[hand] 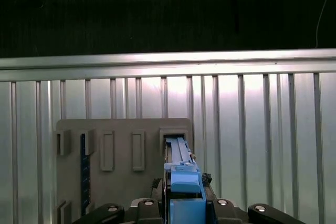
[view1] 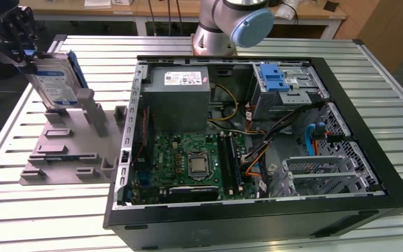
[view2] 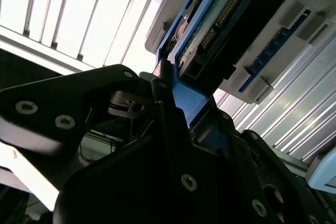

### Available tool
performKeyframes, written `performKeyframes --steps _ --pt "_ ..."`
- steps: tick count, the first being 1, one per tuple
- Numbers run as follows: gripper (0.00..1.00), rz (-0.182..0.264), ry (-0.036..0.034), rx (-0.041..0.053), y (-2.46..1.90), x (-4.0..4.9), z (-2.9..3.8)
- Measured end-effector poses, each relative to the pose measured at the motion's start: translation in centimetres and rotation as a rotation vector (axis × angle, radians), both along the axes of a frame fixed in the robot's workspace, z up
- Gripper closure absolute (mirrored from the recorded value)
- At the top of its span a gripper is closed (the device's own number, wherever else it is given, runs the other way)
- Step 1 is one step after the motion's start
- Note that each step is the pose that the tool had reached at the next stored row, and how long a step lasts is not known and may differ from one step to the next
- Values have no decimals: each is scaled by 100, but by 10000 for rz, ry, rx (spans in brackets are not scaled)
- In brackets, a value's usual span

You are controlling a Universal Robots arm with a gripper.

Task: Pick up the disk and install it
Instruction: 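Pick up the disk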

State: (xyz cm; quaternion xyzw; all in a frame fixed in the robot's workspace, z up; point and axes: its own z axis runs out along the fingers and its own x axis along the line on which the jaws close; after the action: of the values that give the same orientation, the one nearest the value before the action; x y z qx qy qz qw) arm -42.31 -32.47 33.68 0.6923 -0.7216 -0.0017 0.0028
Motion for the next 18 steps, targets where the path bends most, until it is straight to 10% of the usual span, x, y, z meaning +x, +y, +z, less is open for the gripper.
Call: performKeyframes --steps 18 --pt "64 -1 1 0 29 0 90"
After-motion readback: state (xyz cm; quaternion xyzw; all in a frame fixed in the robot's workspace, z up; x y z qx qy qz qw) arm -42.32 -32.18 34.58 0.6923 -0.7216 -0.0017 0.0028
